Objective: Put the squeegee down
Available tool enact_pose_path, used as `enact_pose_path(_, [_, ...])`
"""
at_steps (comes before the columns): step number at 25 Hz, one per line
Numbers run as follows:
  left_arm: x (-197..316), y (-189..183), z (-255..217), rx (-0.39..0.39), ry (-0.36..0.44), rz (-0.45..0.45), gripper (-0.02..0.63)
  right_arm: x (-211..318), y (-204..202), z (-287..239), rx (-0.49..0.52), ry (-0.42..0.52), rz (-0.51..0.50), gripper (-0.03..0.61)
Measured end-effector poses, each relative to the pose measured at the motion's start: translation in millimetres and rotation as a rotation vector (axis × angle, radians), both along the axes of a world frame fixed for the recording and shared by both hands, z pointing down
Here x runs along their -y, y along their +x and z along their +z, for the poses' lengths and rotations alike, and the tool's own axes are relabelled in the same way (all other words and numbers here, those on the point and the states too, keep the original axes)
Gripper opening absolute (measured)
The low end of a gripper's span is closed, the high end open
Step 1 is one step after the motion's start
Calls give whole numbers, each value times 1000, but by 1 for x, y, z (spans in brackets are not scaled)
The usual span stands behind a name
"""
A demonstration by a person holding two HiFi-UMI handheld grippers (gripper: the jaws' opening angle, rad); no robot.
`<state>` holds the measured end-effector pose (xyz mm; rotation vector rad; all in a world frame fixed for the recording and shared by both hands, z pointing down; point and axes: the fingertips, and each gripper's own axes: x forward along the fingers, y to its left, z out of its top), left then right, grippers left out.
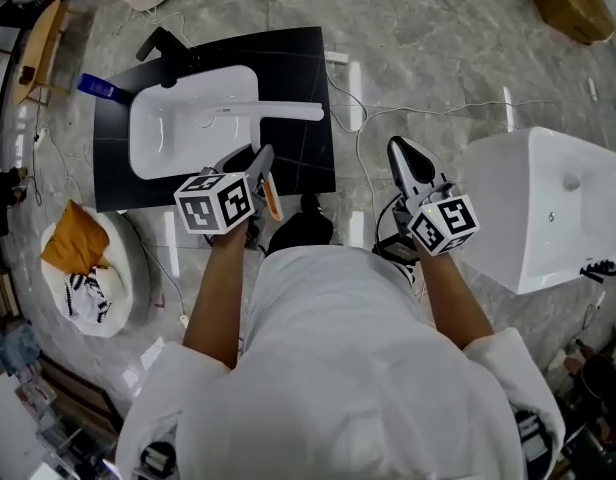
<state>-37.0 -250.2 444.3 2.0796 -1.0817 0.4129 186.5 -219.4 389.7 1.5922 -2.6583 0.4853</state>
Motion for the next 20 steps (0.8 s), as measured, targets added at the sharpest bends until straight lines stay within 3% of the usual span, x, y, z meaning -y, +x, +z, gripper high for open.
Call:
enact_pose_path(9, [51, -5, 24, -9, -57, 3, 94, 62, -26, 7, -5, -20, -31, 18])
enact_pose_path(20, [81, 26, 65, -11, -157, -76, 94, 99, 11, 29, -21, -91, -114, 18])
